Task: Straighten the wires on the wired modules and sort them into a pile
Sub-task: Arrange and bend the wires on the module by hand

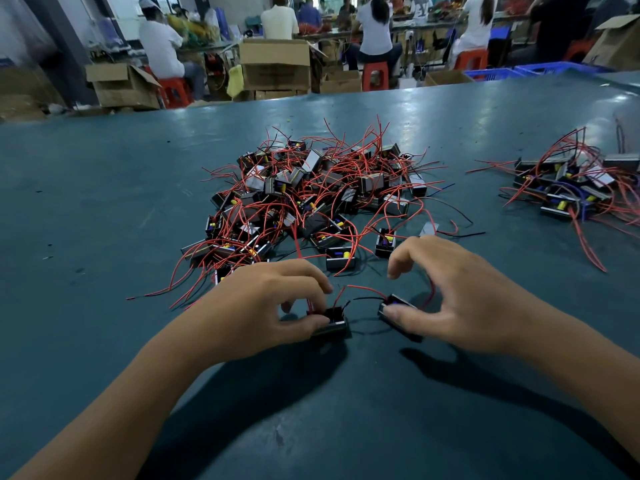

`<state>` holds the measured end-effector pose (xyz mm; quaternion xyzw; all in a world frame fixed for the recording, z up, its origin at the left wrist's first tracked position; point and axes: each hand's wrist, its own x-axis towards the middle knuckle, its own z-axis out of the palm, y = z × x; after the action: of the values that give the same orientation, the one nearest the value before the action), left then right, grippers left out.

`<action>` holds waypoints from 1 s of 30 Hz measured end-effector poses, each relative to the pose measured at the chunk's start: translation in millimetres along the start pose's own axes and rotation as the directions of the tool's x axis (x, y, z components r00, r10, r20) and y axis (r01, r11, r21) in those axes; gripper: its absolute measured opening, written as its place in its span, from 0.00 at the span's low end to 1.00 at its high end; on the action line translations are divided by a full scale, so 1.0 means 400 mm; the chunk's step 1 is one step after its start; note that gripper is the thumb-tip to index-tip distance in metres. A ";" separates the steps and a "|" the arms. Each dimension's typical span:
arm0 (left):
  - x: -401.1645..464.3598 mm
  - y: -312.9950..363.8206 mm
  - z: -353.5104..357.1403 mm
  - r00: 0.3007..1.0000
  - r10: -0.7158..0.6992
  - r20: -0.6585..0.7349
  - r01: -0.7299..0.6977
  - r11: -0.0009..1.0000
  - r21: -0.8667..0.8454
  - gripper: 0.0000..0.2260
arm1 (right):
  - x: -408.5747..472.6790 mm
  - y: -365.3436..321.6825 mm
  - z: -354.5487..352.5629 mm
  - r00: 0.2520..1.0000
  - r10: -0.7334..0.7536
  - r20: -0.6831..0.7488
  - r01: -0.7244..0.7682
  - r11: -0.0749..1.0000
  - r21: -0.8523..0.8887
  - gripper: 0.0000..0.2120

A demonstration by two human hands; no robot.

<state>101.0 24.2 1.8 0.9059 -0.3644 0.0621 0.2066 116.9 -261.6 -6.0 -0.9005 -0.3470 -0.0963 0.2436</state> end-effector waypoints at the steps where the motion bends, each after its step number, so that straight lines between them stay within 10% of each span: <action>1: -0.001 0.000 -0.003 1.000 0.000 -0.024 0.000 1.000 0.001 0.10 | 0.000 0.002 0.000 0.999 -0.006 0.037 0.009 0.997 -0.074 0.19; 9: 0.001 0.018 0.020 0.999 -0.053 0.014 0.048 0.967 0.249 0.15 | 0.010 -0.003 0.019 0.995 0.076 0.068 -0.070 0.994 -0.082 0.16; 17: 0.020 0.059 0.045 0.899 -0.161 -0.407 0.131 0.986 -0.101 0.14 | 0.009 -0.052 0.033 0.948 0.260 -0.184 -0.153 0.879 0.451 0.12; 23: 0.026 0.102 0.078 0.858 -0.290 -0.424 0.129 0.921 -0.368 0.11 | 0.016 -0.062 0.051 0.916 0.371 -0.155 -0.176 0.716 0.675 0.12; 30: 0.039 0.104 0.084 0.852 -0.171 -0.495 0.044 0.965 -0.258 0.13 | 0.016 -0.060 0.057 0.939 0.333 -0.083 -0.172 0.666 0.726 0.13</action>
<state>82.7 -26.8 -10.8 0.8443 -0.2491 0.2456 0.4060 105.5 -231.0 -14.7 -0.7613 -0.2008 -0.0143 0.6164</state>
